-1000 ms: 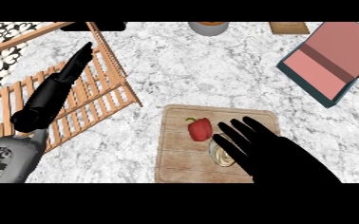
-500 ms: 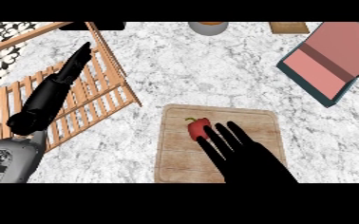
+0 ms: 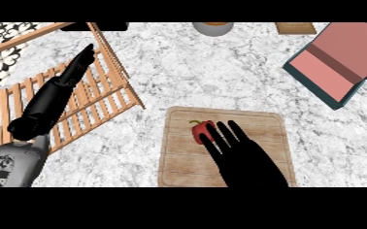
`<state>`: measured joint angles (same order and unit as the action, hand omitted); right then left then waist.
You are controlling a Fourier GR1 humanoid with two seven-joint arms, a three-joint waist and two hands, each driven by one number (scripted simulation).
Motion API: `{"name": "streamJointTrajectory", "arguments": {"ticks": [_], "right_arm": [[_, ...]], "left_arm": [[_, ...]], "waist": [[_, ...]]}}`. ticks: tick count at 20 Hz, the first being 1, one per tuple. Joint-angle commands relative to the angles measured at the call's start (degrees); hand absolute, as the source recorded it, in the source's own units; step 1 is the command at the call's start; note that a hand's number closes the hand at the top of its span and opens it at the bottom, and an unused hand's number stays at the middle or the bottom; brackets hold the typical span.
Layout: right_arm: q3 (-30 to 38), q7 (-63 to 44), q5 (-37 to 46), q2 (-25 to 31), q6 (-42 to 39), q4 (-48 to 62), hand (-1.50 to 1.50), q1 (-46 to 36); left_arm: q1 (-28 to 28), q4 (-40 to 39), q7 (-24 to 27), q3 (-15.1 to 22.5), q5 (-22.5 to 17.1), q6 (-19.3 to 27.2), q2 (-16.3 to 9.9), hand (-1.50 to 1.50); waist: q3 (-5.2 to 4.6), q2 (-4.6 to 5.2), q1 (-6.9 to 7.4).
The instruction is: Pick the cupcake from the cutting board and place it in the cardboard box
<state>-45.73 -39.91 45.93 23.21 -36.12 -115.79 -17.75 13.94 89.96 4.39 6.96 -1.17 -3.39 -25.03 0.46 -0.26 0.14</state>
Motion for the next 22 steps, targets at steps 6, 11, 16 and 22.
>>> {"name": "streamJointTrajectory", "arguments": {"ticks": [6, 11, 16, 22], "right_arm": [[1.6, 5.0, 6.0, -3.4, 1.9, 9.0, -1.50, -1.0], [2.6, 9.5, 6.5, -4.5, 2.1, 10.7, -1.50, 0.5], [-0.4, 9.3, 11.4, -5.8, 6.0, 11.9, -1.50, 5.2], [3.7, 15.8, 14.6, -2.3, 10.8, 19.3, -1.50, 4.4]], "left_arm": [[-1.8, -0.2, -2.2, 0.5, 1.7, -0.8, 4.7, 0.00], [-2.6, -1.2, -0.1, -1.1, 2.8, -3.0, 4.5, 0.00], [-1.4, 3.0, -5.8, -0.5, 4.1, -2.0, 6.7, 0.00], [-4.4, -1.2, 1.5, -3.9, 4.6, -4.1, 5.7, 0.00]], "waist": [[-0.46, 0.27, -0.02], [-0.47, 0.28, -0.02], [-0.45, 0.20, -0.13], [-0.46, 0.32, -0.03]]}}
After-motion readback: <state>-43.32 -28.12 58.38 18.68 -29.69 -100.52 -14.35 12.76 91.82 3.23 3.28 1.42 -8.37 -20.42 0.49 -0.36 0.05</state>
